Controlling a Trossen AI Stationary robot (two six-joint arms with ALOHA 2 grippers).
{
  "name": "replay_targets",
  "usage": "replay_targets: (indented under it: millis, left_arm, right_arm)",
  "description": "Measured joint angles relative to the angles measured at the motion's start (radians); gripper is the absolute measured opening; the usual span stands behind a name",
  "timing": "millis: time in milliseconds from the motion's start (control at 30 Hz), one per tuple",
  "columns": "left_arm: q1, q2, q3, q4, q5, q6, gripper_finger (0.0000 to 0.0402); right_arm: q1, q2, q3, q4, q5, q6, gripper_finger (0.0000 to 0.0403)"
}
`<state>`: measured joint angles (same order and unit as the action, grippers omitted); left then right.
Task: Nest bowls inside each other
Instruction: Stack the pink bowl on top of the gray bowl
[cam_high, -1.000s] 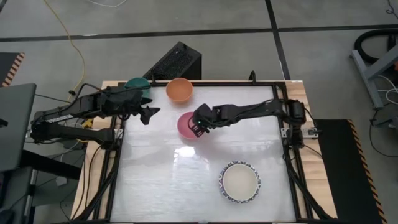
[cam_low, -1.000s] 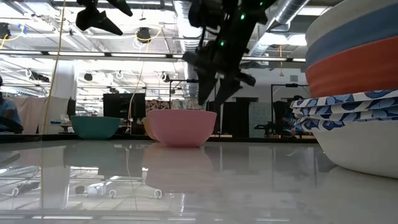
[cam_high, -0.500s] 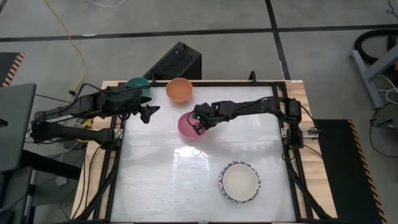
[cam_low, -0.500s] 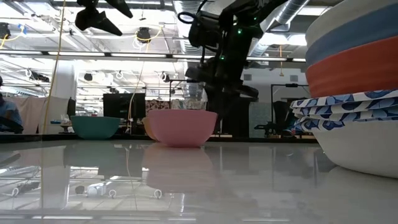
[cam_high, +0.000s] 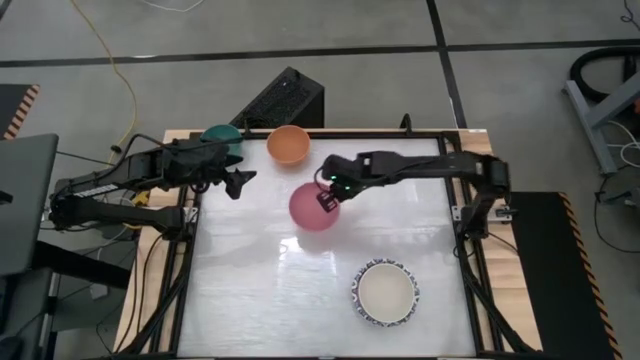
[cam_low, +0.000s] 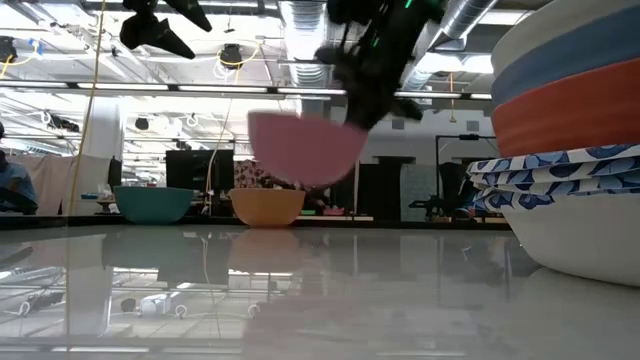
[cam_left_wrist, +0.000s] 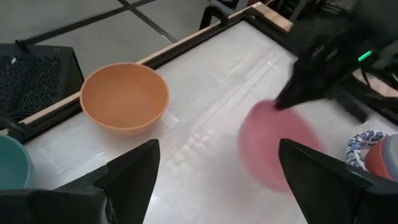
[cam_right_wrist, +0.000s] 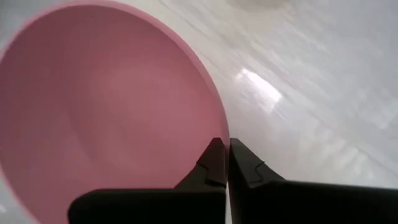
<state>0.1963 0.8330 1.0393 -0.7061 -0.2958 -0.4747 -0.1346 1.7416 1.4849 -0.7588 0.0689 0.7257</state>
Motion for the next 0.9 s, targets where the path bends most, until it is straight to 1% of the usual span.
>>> replay_targets:
  millis: [133,267,367,500,600,700,800,900]
  left_arm:
    - [0.0,0.0,0.0,-0.014,0.0,0.0,0.0318]
    - [0.0,0.0,0.0,-0.02,0.0,0.0,0.0318]
    - [0.0,0.0,0.0,-0.02,0.0,0.0,0.0318]
    - [0.0,0.0,0.0,-0.021,0.0,0.0,0.0318]
    - [0.0,0.0,0.0,-0.02,0.0,0.0,0.0318]
    - [0.0,0.0,0.0,-0.021,-0.005,0.0,0.0318]
    - [0.0,0.0,0.0,-0.02,-0.005,-0.014,0.0318]
    - [0.0,0.0,0.0,-0.02,-0.005,-0.016,0.0318]
  right_arm:
    - [0.035,-0.139,0.0,-0.101,-0.05,0.012,0.0006]
    - [0.12,-0.297,0.0,-0.227,-0.1,0.065,0.0006]
    - [0.225,-0.401,0.0,-0.323,-0.102,0.169,0.0006]
    - [0.401,-0.494,0.0,-0.409,-0.076,0.397,0.0006]
    - [0.531,-0.515,0.0,-0.441,-0.025,0.544,0.0006]
    - [0.627,-0.494,0.0,-0.489,-0.013,0.673,0.0006]
    - [0.689,-0.453,-0.001,-0.543,-0.018,0.771,0.0006]
    - [0.719,-0.408,-0.001,-0.547,-0.018,0.793,0.0006]
